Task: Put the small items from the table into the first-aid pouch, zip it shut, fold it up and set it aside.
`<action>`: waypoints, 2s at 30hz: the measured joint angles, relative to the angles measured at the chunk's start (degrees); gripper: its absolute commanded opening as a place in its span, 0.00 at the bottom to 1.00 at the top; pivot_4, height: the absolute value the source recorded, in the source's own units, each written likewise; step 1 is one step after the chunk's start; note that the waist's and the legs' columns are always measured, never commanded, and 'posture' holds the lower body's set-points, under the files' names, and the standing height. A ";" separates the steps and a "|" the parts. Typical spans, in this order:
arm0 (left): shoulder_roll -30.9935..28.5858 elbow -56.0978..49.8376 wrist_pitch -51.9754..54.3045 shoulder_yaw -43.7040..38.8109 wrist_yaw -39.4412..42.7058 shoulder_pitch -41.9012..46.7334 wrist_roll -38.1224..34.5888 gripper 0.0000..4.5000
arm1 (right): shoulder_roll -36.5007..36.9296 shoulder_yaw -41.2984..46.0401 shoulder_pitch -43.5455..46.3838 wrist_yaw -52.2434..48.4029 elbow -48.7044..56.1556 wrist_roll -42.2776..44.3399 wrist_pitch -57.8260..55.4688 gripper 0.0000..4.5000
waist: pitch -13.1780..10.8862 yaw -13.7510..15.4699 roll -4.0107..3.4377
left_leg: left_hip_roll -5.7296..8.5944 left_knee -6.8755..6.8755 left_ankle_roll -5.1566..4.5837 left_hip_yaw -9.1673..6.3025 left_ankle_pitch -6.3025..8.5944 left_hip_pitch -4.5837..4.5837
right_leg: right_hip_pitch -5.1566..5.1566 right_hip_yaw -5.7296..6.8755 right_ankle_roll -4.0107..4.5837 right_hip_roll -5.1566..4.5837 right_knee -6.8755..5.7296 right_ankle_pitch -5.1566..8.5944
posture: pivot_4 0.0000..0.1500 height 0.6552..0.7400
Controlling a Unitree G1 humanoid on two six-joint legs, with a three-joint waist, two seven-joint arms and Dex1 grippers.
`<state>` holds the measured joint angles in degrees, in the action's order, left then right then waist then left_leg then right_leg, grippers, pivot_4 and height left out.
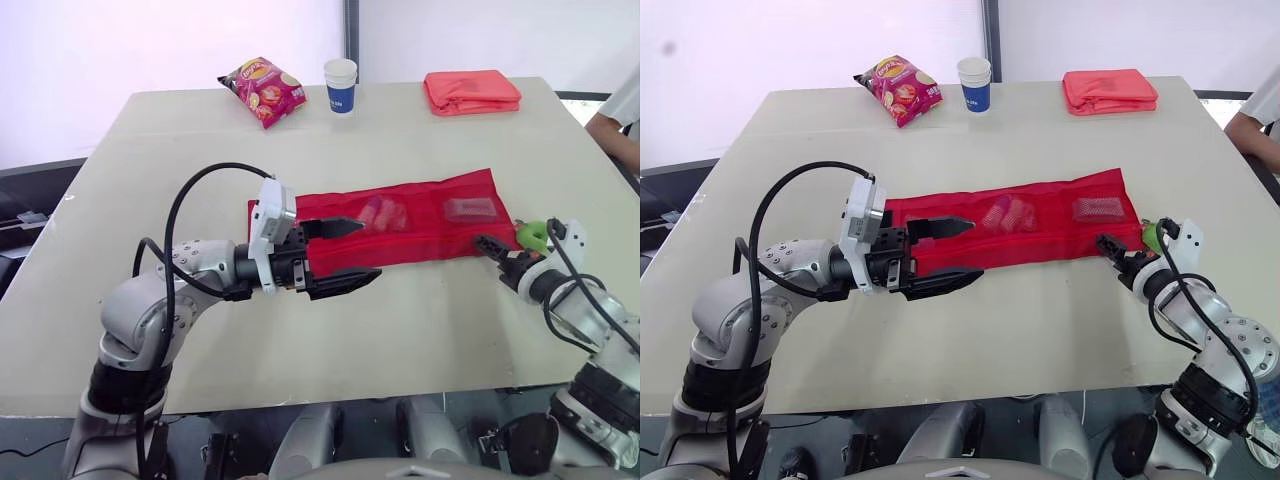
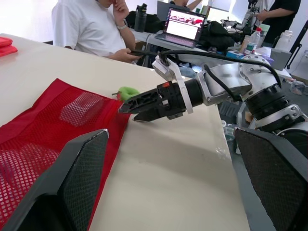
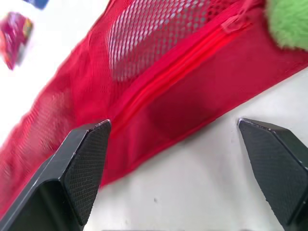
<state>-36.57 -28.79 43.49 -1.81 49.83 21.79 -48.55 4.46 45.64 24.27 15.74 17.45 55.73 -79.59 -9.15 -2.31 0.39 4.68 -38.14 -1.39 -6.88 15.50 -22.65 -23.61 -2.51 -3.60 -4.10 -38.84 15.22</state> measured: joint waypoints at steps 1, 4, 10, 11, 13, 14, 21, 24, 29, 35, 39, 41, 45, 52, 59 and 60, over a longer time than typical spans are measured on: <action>0.07 0.00 -0.09 0.05 -0.01 0.01 0.00 0.99 | -1.76 2.02 1.46 1.93 -0.98 1.00 0.81 1.00 | 0.02 -0.06 0.03 | -0.01 0.00 0.00 0.00 0.00 0.01 | 0.00 0.00 0.00 0.01 -0.01 0.00 | 1.00 1.00; 0.06 0.00 -0.16 0.06 -0.06 0.01 0.00 0.99 | -3.50 4.93 3.40 6.27 -2.81 3.97 2.16 1.00 | 0.02 -0.05 0.03 | -0.01 0.00 0.00 0.01 0.00 0.02 | 0.01 -0.01 0.00 0.00 -0.01 0.00 | 1.00 1.00; 0.08 0.00 -0.16 0.11 -0.25 0.16 -0.03 0.99 | -5.21 8.22 6.72 16.85 -8.25 13.31 6.81 1.00 | 0.03 -0.32 0.03 | -0.04 0.02 0.00 0.06 0.00 0.08 | 0.02 -0.05 0.01 0.04 -0.02 0.00 | 1.00 1.00; 0.08 0.00 -0.16 0.11 -0.31 0.17 -0.03 0.99 | -5.09 8.25 6.80 18.14 -8.64 14.63 7.25 1.00 | 0.03 -0.33 0.03 | -0.04 0.02 0.00 0.06 0.00 0.08 | 0.02 -0.06 0.01 0.03 -0.02 0.00 | 1.00 1.00; 0.08 0.00 -0.15 0.11 -0.60 0.20 -0.06 0.99 | -4.73 8.22 6.75 22.52 -9.52 19.10 8.64 1.00 | 0.03 -0.30 0.03 | -0.04 0.02 0.00 0.08 0.00 0.07 | 0.01 -0.07 0.01 0.03 -0.02 0.00 | 1.00 1.00; 0.08 0.00 -0.13 0.11 -0.83 0.19 -0.11 0.99 | -4.71 8.04 6.51 25.14 -9.70 21.96 9.71 1.00 | 0.03 -0.29 0.03 | -0.04 0.03 0.00 0.07 0.00 0.07 | 0.01 -0.07 0.01 0.03 -0.02 0.00 | 1.00 1.00; 0.07 0.00 -0.07 0.10 -1.52 0.12 -0.87 0.99 | -4.95 -0.21 3.51 40.15 -9.29 37.60 21.29 1.00 | 0.01 -0.33 0.01 | -0.05 0.06 0.00 0.10 0.00 0.07 | 0.00 -0.09 0.00 0.05 -0.01 0.00 | 1.00 1.00; 0.07 0.00 -0.08 0.11 -1.64 0.12 -0.94 0.99 | -3.49 -3.69 3.49 40.02 -10.91 38.47 25.25 1.00 | 0.01 -0.35 0.00 | -0.05 0.06 -0.01 0.11 0.00 0.07 | 0.01 -0.09 0.00 0.08 -0.01 0.00 | 1.00 1.00; 0.06 0.00 -0.14 0.15 -1.63 0.13 -0.84 0.99 | 1.12 -7.76 4.40 31.92 -16.98 35.19 30.21 1.00 | 0.01 -0.26 0.00 | -0.05 0.04 -0.02 0.15 0.00 0.09 | 0.03 -0.09 0.00 0.09 -0.01 0.00 | 1.00 1.00; 0.06 -0.01 -0.16 0.15 -1.86 0.06 -0.81 0.99 | 6.02 -13.04 4.43 19.48 -21.49 29.39 31.58 1.00 | 0.01 -0.24 0.00 | -0.05 0.04 -0.03 0.16 0.00 0.08 | 0.03 -0.10 0.00 0.08 0.00 0.00 | 1.00 1.00; 0.07 0.00 -0.17 0.15 -2.29 -0.02 -0.76 0.99 | 6.19 -14.84 4.44 11.42 -24.10 25.87 33.01 1.00 | -0.01 -0.29 -0.02 | -0.06 0.04 -0.04 0.15 0.01 0.08 | 0.02 -0.11 0.00 0.08 0.00 0.00 | 1.00 1.00; 0.06 0.00 -0.23 0.15 -2.43 -0.02 -0.69 0.99 | 4.31 -13.33 4.64 10.58 -25.22 27.30 34.25 1.00 | 0.00 -0.37 -0.02 | -0.09 0.04 -0.03 0.15 0.01 0.09 | 0.02 -0.12 0.00 0.09 -0.01 0.00 | 1.00 1.00; 0.06 0.00 -0.33 0.14 -2.77 -0.08 -0.48 1.00 | 4.16 -14.15 5.00 7.77 -26.32 25.62 35.29 0.89 | -0.01 -0.49 -0.02 | -0.10 0.04 -0.03 0.17 0.01 0.09 | 0.01 -0.13 0.00 0.10 0.00 0.00 | 1.00 1.00; 0.06 -0.01 -0.33 0.11 -3.77 -0.49 -0.48 1.00 | 6.64 -21.65 4.80 -2.55 -27.49 13.29 36.26 0.16 | -0.08 -0.25 -0.13 | -0.09 0.05 -0.03 0.16 0.01 0.06 | -0.01 -0.12 0.00 0.09 0.01 0.00 | 1.00 1.00; 0.01 -0.01 -0.30 0.06 -4.82 -0.46 -0.51 1.00 | 10.92 -29.41 2.75 -14.32 -24.39 -1.23 40.48 0.01 | -0.10 0.05 -0.15 | -0.05 0.03 -0.02 0.12 0.00 0.02 | -0.02 -0.08 0.00 0.06 0.03 0.00 | 1.00 1.00; 0.01 -0.01 -0.30 0.06 -4.92 -0.46 -0.51 1.00 | 11.29 -29.98 2.39 -14.96 -23.90 -2.38 40.94 0.01 | -0.10 0.05 -0.15 | -0.05 0.03 -0.02 0.12 0.00 0.02 | -0.03 -0.08 0.00 0.06 0.03 0.00 | 1.00 1.00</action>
<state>-36.56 -28.80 43.19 -1.75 44.91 21.33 -49.07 15.75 15.65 26.66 0.78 -6.45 53.35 -38.65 -9.25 -2.25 0.25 4.63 -38.11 -1.41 -6.76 15.50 -22.63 -23.64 -2.60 -3.60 -4.04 -38.81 15.22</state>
